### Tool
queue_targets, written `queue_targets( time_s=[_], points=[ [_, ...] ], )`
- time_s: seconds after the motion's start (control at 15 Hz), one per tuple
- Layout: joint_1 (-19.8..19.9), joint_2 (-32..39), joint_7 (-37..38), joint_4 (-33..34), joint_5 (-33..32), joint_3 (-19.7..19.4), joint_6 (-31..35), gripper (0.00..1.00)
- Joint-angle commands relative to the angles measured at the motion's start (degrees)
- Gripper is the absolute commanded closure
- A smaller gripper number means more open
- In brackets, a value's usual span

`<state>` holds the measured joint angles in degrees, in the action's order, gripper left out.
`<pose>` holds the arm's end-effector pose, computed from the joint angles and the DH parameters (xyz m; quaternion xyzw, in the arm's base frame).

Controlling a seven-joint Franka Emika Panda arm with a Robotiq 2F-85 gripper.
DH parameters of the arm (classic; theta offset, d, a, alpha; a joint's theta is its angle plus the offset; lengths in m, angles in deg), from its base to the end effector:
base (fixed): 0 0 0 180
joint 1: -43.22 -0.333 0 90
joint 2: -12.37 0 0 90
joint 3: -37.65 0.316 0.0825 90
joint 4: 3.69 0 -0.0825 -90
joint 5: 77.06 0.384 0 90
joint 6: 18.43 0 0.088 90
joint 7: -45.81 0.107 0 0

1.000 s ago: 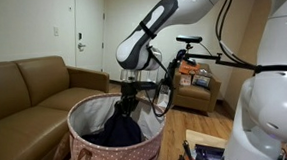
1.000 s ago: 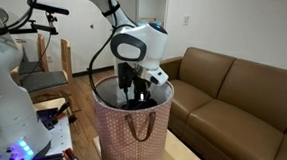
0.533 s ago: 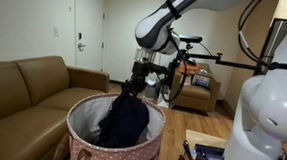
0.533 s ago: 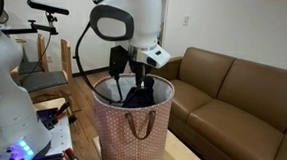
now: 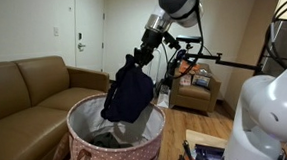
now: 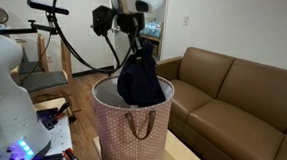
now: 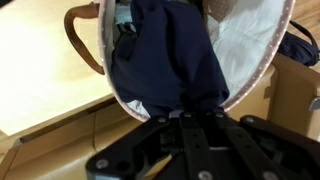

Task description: Pull out the dark blue clothing from the pink laundry bag

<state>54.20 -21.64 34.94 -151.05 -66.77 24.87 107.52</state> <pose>0.3565 -0.1536 0.4751 -0.9747 0.1432 -0.1354 0.1052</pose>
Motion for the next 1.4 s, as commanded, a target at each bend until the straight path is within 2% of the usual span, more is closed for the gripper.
queue_targets(
  time_s=[0.0,0.27,0.47,0.67,0.8,0.87,1.0,1.07,1.13,1.33],
  points=[
    [1.74,-4.4,3.09,3.71,-0.89,-1.71,-4.08,0.96],
    [3.2,0.48,0.91,10.99,0.01,-9.05,-8.34,0.96],
    [2.41,8.05,-3.08,16.87,2.07,-16.41,-9.86,0.96],
    [2.37,16.16,-5.42,21.41,3.07,-20.01,-8.85,0.96],
    [2.29,23.32,-5.27,24.0,2.7,-20.4,-6.14,0.96],
    [0.13,26.55,-4.84,25.5,2.12,-22.2,-4.98,0.96],
    [-1.28,33.33,-6.16,29.53,3.56,-23.62,-6.25,0.96],
    [-1.66,36.85,-7.15,31.66,4.51,-23.87,-7.23,0.96],
    [1.74,40.37,-8.89,32.83,6.16,-20.14,-7.7,0.96],
    [5.92,50.77,-11.41,39.28,7.83,-14.93,-8.59,0.96]
  ],
)
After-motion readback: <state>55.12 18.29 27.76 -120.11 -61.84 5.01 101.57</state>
